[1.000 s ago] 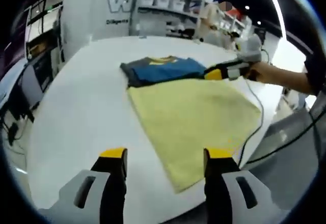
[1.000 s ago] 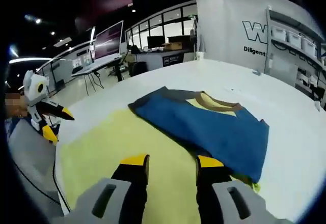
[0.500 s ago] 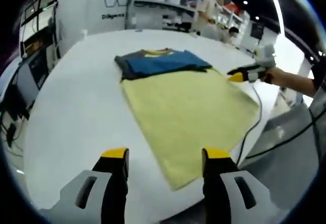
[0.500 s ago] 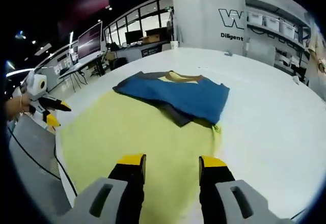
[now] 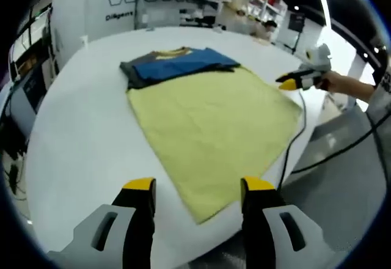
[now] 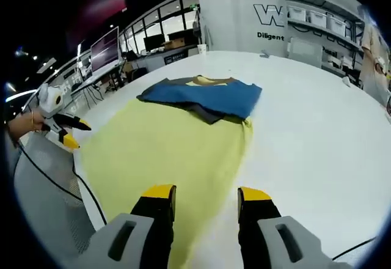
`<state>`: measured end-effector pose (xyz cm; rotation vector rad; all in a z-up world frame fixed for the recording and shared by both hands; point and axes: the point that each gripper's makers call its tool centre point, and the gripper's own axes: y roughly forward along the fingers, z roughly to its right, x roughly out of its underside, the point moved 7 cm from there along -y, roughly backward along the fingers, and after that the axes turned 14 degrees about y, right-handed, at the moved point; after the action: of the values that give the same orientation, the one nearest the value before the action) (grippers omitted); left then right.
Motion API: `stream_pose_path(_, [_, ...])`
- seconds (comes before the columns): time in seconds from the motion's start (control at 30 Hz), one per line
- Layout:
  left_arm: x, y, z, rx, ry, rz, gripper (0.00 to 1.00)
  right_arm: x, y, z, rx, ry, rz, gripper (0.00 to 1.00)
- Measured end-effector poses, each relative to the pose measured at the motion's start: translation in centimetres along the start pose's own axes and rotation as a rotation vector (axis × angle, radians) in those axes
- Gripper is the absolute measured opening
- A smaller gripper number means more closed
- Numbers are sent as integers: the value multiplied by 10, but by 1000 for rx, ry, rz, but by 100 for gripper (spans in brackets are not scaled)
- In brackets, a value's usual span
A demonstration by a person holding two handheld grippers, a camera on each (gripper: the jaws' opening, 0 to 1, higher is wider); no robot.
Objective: Fold the garment on the visible template until the final outline fits inside the template.
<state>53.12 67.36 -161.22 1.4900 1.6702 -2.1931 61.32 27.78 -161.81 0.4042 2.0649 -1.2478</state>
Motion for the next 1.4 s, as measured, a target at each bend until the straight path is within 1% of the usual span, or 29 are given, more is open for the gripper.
stream_pose_path(0.07, [0,0,3,5,11,-6,48,15,-11,0,0,3,-8,35])
stream_pose_path(0.17, [1,0,4,9,10,-10,46,26,-18,-4,7,36,-22,35])
stream_pose_path(0.3, [5,1,2,8,4,-26,44,30,-25,-3,14,54,-23,34])
stream_pose_path(0.4, [7,2,1,11,-11,-32,37,34,-27,-5,16,53,-25,34])
stream_pose_path(0.5, [8,1,1,3,-32,-44,33,37,-29,-8,18,44,-33,34])
stream_pose_path(0.57, [9,1,1,-1,-39,-50,27,38,-30,-9,15,43,-34,34])
stream_pose_path(0.6, [16,1,0,-6,-83,-89,24,43,-32,-12,6,36,-45,34])
stream_pose_path(0.63, [15,0,0,-6,-77,-83,22,45,-33,-10,3,28,-51,33])
stream_pose_path(0.7, [14,-3,-1,-16,-98,-73,22,49,-33,-5,13,38,-57,33])
stream_pose_path(0.77, [13,-3,0,-16,-111,-71,21,50,-33,-4,8,37,-61,32])
stream_pose_path(0.9, [17,-5,-2,-22,-107,-95,13,53,-38,-9,3,28,-76,30])
stream_pose_path(1.0, [17,-4,-2,-16,-103,-97,10,55,-40,-9,1,24,-85,27])
stream_pose_path(1.13, [16,-7,0,-26,-135,-100,5,62,-41,-11,-12,38,-101,22])
stream_pose_path(1.17, [16,-7,0,-27,-138,-102,3,60,-40,-11,-11,25,-72,21])
stream_pose_path(1.2, [16,-7,0,-25,-141,-100,2,61,-41,-12,-8,37,-84,19])
stream_pose_path(1.27, [17,-6,1,-23,-148,-99,2,59,-41,-10,-1,61,-72,16])
stream_pose_path(1.3, [16,-6,2,-21,-148,-98,1,58,-39,-10,-2,54,-60,13])
stream_pose_path(1.4, [15,-5,3,-19,-147,-101,1,59,-40,-12,-5,41,-73,8])
